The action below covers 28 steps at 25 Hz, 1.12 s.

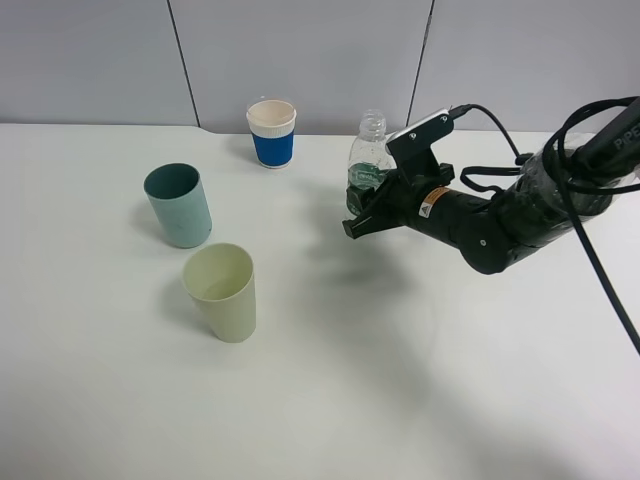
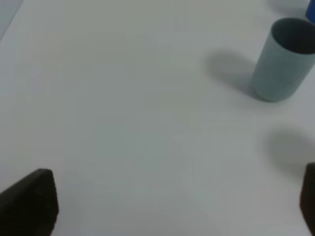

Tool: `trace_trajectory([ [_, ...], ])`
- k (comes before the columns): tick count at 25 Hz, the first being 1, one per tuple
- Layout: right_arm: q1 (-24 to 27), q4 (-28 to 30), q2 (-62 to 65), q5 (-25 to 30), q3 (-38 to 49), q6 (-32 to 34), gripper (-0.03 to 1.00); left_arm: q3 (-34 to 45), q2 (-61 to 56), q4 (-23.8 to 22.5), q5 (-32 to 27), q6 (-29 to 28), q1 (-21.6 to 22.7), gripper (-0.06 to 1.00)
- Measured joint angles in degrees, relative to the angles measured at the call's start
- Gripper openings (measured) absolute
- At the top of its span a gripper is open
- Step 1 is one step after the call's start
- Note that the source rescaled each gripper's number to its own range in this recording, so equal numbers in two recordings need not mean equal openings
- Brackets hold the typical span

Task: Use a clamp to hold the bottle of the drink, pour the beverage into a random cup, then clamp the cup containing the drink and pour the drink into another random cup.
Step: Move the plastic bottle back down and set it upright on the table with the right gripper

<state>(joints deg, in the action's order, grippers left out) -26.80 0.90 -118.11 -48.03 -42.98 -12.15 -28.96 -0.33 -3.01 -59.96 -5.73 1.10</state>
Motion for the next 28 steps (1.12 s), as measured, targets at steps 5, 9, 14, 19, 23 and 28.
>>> trace_trajectory([
  [5, 0.0, 0.0, 0.0, -0.2, 0.1, 0.0, 0.67, 0.0, 0.0, 0.0, 0.0, 0.0, 0.0, 1.00],
  [9, 0.0, 0.0, 0.1, -1.8, 0.1, -0.5, 0.95, 0.0, 0.0, 0.0, 0.0, 0.0, 0.0, 1.00],
  [14, 0.0, 0.0, 4.5, -1.1, 0.2, -0.5, 0.99, 0.0, 0.0, 0.0, 0.0, -0.1, 0.0, 1.00],
  [19, 0.0, -0.3, 12.1, 3.0, 0.2, -0.6, 1.00, 0.0, 0.0, 0.0, 0.0, -0.1, 0.0, 1.00],
  [23, 0.6, -0.9, 17.9, 6.3, 0.3, -0.6, 1.00, 0.0, 0.0, 0.0, 0.0, 0.0, 0.0, 1.00],
  [28, 3.7, -0.9, 23.8, 11.1, 0.3, -0.6, 1.00, 0.0, 0.0, -0.1, 0.0, 0.0, 0.0, 1.00],
])
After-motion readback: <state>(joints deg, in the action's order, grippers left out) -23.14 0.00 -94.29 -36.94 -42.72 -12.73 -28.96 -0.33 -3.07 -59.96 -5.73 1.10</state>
